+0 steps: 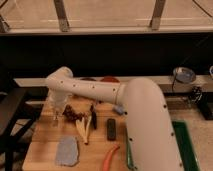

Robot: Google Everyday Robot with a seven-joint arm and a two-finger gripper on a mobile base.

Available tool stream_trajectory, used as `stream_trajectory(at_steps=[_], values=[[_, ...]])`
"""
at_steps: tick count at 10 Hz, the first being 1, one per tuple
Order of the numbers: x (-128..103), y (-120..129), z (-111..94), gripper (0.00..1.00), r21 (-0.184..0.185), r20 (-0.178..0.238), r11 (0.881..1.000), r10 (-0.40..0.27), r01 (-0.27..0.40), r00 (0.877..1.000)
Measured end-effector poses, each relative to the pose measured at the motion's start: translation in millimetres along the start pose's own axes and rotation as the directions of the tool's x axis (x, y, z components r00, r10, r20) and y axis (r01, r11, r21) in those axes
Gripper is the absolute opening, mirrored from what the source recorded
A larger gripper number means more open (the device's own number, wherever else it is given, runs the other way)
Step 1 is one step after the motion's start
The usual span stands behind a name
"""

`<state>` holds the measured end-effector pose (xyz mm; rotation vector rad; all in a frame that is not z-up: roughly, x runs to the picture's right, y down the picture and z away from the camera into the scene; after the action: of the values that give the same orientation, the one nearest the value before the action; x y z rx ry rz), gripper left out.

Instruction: Place fork in red bowl

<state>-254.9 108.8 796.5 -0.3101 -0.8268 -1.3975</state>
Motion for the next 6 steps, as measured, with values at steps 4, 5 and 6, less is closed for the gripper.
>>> stream_trajectory(at_steps=[4,5,6], values=[[32,17,-107,0.00,0.090,-0.131,0.992,0.095,-0.084,0.987],[44,32,-134,0.00,0.111,-0.154,0.987,0.134,-0.118,0.979],[58,52,-159,0.00,0.132,-0.172,0.978,0.182,-0.161,0.968]])
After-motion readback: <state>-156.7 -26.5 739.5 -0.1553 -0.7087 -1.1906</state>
